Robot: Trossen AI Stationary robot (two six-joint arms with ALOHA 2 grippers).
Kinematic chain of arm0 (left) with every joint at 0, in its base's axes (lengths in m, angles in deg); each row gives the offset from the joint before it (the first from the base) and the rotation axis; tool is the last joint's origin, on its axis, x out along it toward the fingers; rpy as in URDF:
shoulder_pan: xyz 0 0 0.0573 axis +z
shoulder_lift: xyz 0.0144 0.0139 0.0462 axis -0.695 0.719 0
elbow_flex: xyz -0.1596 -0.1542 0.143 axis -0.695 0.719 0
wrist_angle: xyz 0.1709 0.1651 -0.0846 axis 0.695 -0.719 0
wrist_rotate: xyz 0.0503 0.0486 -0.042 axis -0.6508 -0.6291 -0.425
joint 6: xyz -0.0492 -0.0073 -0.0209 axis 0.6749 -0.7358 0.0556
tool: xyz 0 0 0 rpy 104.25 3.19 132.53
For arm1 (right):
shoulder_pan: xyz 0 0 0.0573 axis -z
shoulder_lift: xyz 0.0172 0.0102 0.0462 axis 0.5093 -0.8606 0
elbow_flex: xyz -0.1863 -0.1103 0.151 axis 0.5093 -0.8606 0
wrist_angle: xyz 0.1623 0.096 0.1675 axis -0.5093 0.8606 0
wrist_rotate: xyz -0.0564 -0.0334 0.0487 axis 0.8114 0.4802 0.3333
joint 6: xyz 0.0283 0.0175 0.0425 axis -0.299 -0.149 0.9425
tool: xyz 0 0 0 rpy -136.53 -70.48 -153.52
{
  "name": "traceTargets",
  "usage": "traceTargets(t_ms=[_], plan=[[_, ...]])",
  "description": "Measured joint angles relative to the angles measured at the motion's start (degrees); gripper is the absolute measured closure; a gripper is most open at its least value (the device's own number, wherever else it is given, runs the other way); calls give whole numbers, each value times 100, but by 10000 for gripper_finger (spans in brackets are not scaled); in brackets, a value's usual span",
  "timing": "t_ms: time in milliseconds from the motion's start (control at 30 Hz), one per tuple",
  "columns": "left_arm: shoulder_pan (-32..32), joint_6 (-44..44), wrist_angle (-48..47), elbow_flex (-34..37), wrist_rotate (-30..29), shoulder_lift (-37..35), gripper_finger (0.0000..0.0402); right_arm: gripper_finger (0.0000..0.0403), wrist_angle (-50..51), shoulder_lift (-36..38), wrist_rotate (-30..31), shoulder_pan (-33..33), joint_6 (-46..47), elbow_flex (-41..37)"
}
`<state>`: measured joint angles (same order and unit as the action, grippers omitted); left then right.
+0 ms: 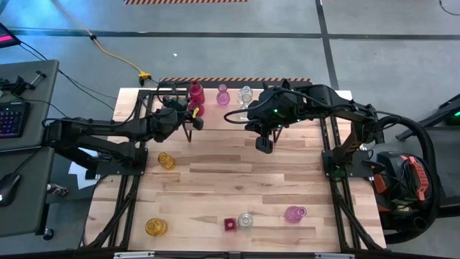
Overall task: Sort vases onto shelf
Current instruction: Put the right red vase on the shelf aligned with the other red vase
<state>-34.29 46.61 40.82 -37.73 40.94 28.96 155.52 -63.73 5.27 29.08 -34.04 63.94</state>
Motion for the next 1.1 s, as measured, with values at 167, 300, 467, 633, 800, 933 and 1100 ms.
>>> traceTargets(t_ms=[167, 300, 467, 633, 800, 933, 1100], plan=[[10, 368, -339, -41, 39, 0, 215, 402, 0, 0, -1, 0, 2, -1], [89, 503, -513, -41, 72, 6, 215, 402, 0, 0, 1, 0, 2, 0], [238, 626, -523, -41, 208, 7, 215, 402, 0, 0, 1, 0, 1, 0], [382, 857, -517, -41, 704, 4, 215, 402, 0, 0, -1, 0, 1, 0], [457, 929, -520, -41, 849, 4, 215, 402, 0, 0, -1, 0, 50, 0], [455, 1051, -520, -41, 850, 4, 215, 402, 2, 0, -1, 0, 63, 0], [452, 1039, -582, -41, 782, 4, 215, 402, 26, 0, -1, 0, 65, 0]])
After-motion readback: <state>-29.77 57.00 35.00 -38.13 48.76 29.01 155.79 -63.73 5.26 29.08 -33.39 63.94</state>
